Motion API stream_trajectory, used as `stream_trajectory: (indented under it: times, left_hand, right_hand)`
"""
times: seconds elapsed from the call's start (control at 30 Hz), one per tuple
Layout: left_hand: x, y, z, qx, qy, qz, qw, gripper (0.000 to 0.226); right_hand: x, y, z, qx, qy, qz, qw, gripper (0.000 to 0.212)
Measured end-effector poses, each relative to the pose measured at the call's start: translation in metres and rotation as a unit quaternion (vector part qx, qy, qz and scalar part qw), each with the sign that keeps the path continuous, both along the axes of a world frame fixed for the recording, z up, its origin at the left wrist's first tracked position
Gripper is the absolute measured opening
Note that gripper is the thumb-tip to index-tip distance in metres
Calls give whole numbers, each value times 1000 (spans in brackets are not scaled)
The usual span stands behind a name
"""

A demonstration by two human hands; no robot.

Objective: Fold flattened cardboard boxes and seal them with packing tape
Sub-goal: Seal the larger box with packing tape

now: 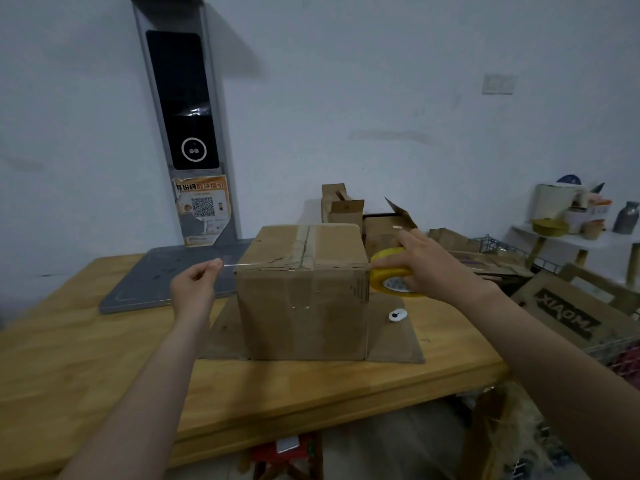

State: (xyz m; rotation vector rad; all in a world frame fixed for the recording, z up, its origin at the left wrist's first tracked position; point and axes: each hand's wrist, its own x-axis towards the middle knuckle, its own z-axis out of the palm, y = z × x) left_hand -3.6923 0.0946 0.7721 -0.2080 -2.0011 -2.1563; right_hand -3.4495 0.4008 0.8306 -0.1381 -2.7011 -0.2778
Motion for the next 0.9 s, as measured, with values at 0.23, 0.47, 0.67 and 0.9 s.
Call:
stream_trajectory:
  times: [0.23, 0.47, 0.67, 0.9]
  left_hand:
    - [0, -5, -7, -6, 6, -9, 1000, 6]
    - [-6, -3, -8, -1, -6, -26, 1000, 3]
    - [-15, 5, -16, 25, -45, -47, 998, 7]
    - [-6, 29, -26, 76, -98, -79, 989, 21]
  right_hand:
    - [-5, 4, 0, 3, -13, -1, 1000, 62]
    - [-7, 10, -6, -9, 7, 20, 1000, 62]
    - [-9, 11, -7, -20, 3, 9, 1000, 61]
    - [-14, 10, -9, -14, 7, -14, 1000, 60]
